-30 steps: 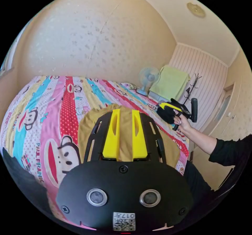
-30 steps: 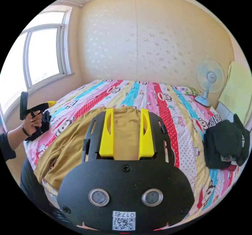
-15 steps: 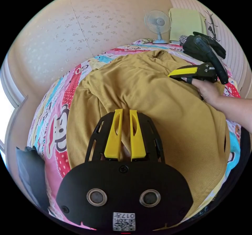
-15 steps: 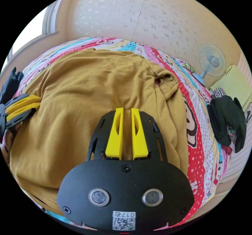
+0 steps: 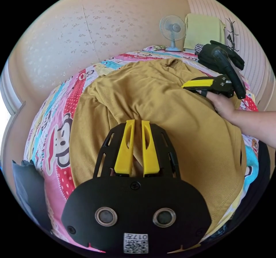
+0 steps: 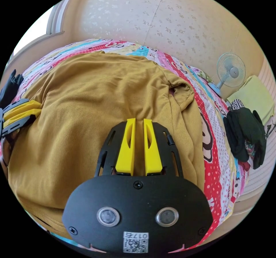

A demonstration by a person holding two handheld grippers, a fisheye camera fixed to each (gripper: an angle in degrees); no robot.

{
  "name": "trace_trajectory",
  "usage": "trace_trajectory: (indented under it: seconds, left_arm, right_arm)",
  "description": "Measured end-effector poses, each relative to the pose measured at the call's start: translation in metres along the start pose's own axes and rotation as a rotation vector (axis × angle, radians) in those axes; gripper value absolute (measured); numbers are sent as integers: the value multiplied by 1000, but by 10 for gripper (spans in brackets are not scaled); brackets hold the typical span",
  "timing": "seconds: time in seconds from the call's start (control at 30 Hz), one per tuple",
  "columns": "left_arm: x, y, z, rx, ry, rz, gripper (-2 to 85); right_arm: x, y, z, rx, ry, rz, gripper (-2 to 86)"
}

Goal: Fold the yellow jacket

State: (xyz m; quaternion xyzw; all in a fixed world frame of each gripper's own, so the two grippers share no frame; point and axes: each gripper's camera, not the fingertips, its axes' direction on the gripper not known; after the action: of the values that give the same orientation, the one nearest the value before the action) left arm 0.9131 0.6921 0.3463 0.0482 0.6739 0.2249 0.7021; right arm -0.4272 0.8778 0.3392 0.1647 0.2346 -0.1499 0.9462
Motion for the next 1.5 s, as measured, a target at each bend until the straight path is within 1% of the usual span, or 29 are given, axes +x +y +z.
trace_trajectory:
  seconds: [0.47, 0.97, 1.17, 1.27, 1.37, 1.43, 1.5]
  left_arm:
    - [18, 8, -24, -6, 11, 10, 44]
    - [11, 15, -44, -41, 55, 15, 38]
    - [11, 15, -56, -85, 29, 17, 39]
    - [23, 21, -73, -101, -61, 40, 41]
    - [41, 32, -93, -135, -162, 60, 40]
    - [48, 40, -107, -174, -186, 37, 39]
    - [47, 51, -125, -228, -157, -32, 38]
  right_arm:
    - [-21, 18, -3, -2, 57, -36, 30]
    - [-10, 38, -26, -6, 51, -30, 23]
    - [2, 47, -45, -19, 34, -48, 23]
    - [10, 55, -66, -110, 18, -40, 21]
    - [25, 75, -97, -196, -72, -6, 17]
    - [44, 103, -123, -223, -157, 31, 13]
    - [58, 128, -143, -215, -232, 60, 11]
